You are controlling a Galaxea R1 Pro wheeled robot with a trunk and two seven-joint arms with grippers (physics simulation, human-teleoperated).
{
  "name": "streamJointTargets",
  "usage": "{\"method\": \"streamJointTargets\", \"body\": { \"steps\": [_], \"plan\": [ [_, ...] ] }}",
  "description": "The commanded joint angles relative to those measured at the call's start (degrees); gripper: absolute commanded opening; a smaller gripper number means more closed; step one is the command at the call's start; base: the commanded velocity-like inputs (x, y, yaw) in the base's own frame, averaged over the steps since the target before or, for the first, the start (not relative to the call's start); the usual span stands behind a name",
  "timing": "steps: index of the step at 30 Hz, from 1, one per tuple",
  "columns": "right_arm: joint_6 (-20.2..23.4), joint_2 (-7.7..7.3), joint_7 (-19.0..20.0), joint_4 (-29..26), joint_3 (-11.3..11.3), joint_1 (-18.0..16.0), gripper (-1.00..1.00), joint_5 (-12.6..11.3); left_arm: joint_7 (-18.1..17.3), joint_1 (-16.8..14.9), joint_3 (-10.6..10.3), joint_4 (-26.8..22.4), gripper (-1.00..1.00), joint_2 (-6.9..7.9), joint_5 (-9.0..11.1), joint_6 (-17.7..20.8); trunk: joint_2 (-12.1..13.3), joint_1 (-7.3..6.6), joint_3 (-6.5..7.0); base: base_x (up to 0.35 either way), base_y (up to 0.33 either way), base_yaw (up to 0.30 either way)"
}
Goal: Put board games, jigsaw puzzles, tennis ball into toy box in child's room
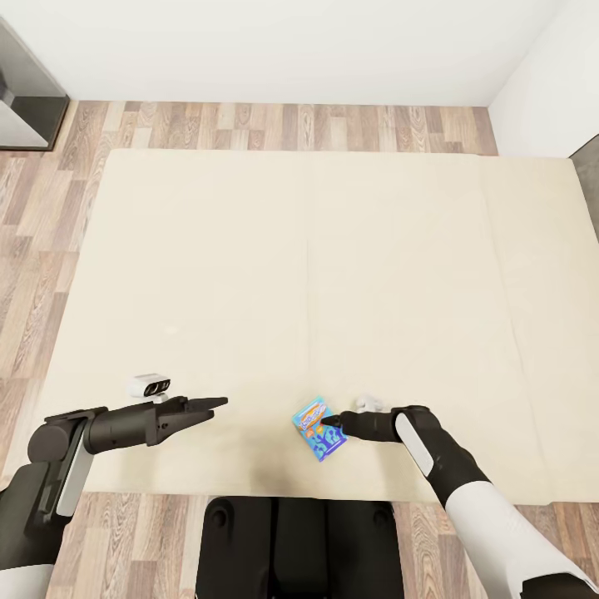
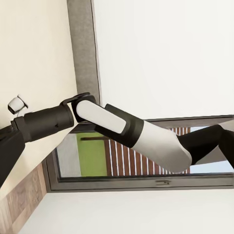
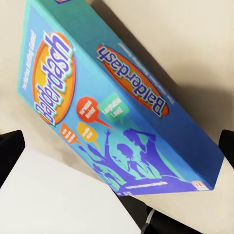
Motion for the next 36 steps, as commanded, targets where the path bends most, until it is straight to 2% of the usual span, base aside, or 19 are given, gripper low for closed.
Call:
{"method": "streamJointTargets", "body": {
  "steps": [1, 26, 36],
  "plan": [
    [0.15, -0.05, 0.16, -0.05, 0.13, -0.02, 1.0, 0.09, -0.22, -0.01, 0.0, -0.02, 1.0, 0.01, -0.04, 0.61, -0.09, 0.03, -0.06, 0.0, 0.0, 0.0],
    [0.11, 0.21, 0.02, 0.08, 0.28, -0.02, 1.0, 0.09, -0.22, -0.01, 0.0, -0.02, 1.0, 0.01, -0.04, 0.61, -0.09, 0.03, -0.06, 0.0, 0.0, 0.0],
    [0.16, 0.98, 0.05, 2.93, 0.31, -0.02, 1.0, 0.17, -0.22, -0.01, 0.0, -0.02, 1.0, 0.01, -0.04, 0.61, -0.09, 0.03, -0.06, 0.0, 0.0, 0.0]
  ]
}}
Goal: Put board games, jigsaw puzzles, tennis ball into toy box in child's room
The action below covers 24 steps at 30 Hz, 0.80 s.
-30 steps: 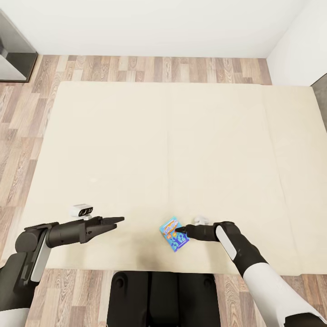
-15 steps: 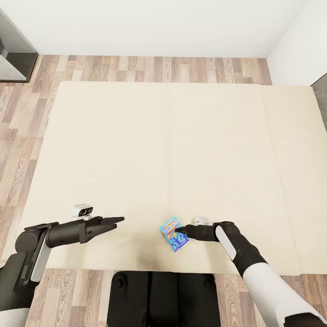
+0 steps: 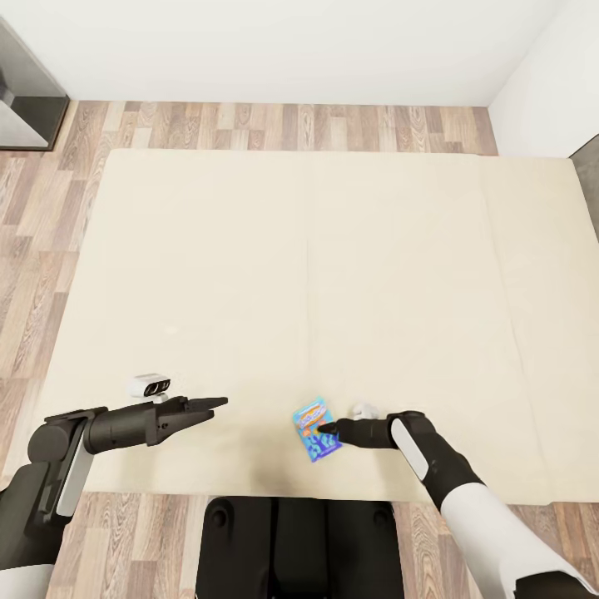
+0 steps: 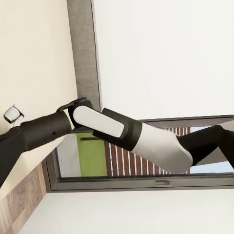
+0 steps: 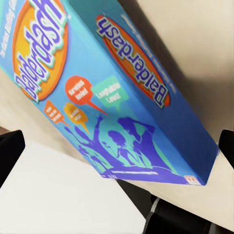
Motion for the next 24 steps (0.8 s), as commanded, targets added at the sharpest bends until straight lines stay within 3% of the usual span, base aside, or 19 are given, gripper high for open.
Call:
{"method": "streamJointTargets", "body": {
  "steps": [1, 7, 18, 24],
  "plan": [
    [0.16, -0.01, 0.18, 0.14, 0.15, -0.02, 1.0, 0.08, -0.22, -0.01, 0.0, -0.02, 1.0, 0.01, -0.04, 0.61, -0.09, 0.03, -0.06, 0.0, 0.0, 0.0],
    [0.21, 0.05, 0.2, 0.43, 0.29, -0.02, 1.0, 0.02, -0.22, -0.01, -0.01, -0.02, 1.0, 0.04, -0.04, 0.61, -0.09, 0.03, -0.06, 0.0, 0.0, 0.0],
    [0.18, 0.15, 0.24, 0.44, 3.11, -0.02, 1.0, -0.11, -0.22, -0.01, 0.0, -0.02, 1.0, 0.1, -0.04, 0.61, -0.09, 0.03, -0.06, 0.0, 0.0, 0.0],
    [0.12, 1.99, 0.55, 0.33, 3.49, -0.02, 1.0, -0.11, -0.22, -0.01, 0.0, -0.02, 1.0, 0.1, -0.04, 0.58, -0.09, 0.03, -0.06, 0.0, 0.0, 0.0]
  ]
}}
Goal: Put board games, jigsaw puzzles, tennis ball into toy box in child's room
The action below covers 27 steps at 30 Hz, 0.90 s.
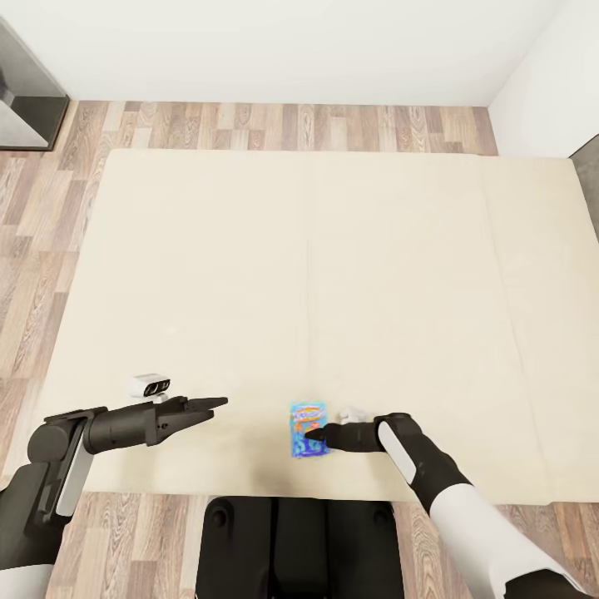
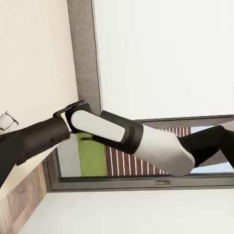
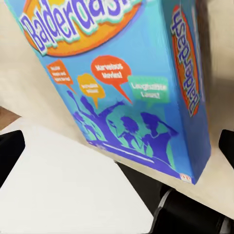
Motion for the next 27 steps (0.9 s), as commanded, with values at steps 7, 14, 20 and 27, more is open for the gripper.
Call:
{"method": "streamJointTargets", "body": {
  "steps": [7, 14, 20, 27],
  "plan": [
    [-2.35, 1.13, 0.47, -0.02, 0.08, -0.02, 1.0, -0.07, -0.22, -0.01, 0.06, -0.02, 1.0, 0.03, -0.03, 0.56, -0.09, 0.03, -0.06, 0.0, 0.0, 0.0],
    [-3.02, 1.63, 0.56, -0.31, 0.08, -0.02, 1.0, -0.03, -0.22, -0.01, 0.08, -0.02, 1.0, 0.02, -0.03, 0.55, -0.09, 0.03, -0.06, 0.0, 0.0, 0.0],
    [-3.12, 1.73, 0.59, -0.39, 0.02, -0.02, 1.0, -0.08, -0.22, -0.01, 0.08, -0.02, 1.0, 0.07, -0.03, 0.55, -0.09, 0.03, -0.06, 0.0, 0.0, 0.0],
    [-5.53, 1.83, 1.06, -0.37, -0.06, -0.02, 1.0, -0.56, -0.22, -0.01, 0.07, -0.02, 1.0, 0.09, -0.09, 0.55, -0.09, 0.03, -0.06, 0.0, 0.0, 0.0]
  ]
}}
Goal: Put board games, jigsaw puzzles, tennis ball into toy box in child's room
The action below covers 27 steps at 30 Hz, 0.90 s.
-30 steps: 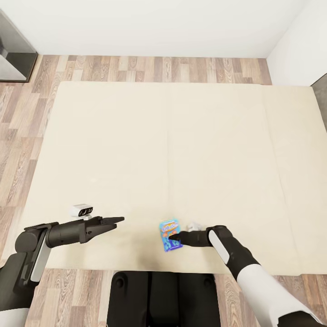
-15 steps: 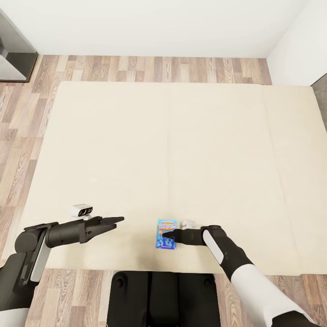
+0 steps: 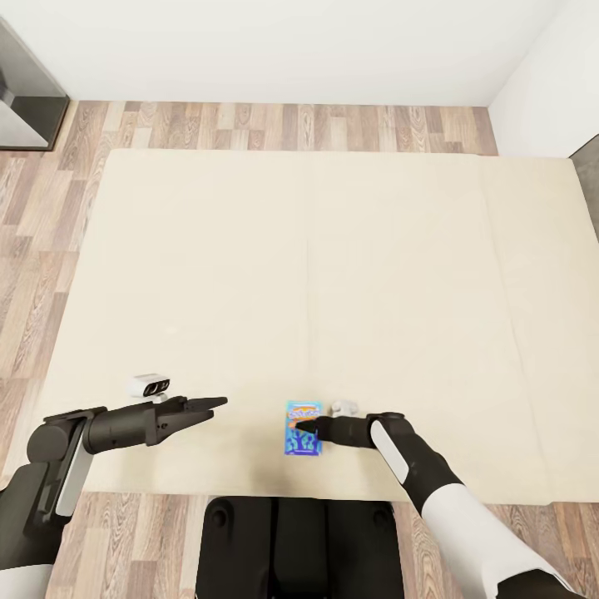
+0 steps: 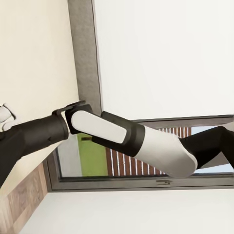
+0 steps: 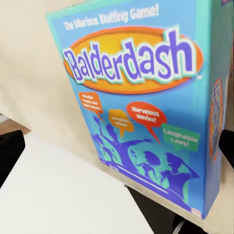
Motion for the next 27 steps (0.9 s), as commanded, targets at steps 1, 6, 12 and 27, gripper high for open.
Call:
{"method": "streamJointTargets", "body": {
  "steps": [1, 6, 12, 27],
  "plan": [
    [0.04, 0.0, 0.41, -0.02, -0.01, -0.02, 1.0, -0.13, -0.22, -0.01, -0.02, -0.01, 1.0, -0.01, -0.01, 0.61, -0.09, 0.03, -0.06, 0.0, 0.0, 0.0],
    [-0.21, 0.26, 1.4, 0.11, -0.02, -0.02, 1.0, -0.15, -0.22, -0.01, -0.07, -0.01, 1.0, -0.04, 0.0, 0.61, -0.09, 0.03, -0.06, 0.0, 0.0, 0.0],
    [-0.1, 0.35, 1.68, 0.29, 0.03, -0.02, 1.0, 0.01, -0.22, -0.01, -0.05, -0.01, 1.0, -0.02, -0.06, 0.61, -0.09, 0.03, -0.06, 0.0, 0.0, 0.0],
    [0.17, 0.15, 1.77, 0.43, -0.09, -0.02, 1.0, -0.14, -0.22, -0.01, 0.01, 0.06, 1.0, 0.02, -0.07, 0.61, -0.09, 0.03, -0.06, 0.0, 0.0, 0.0]
  ]
}}
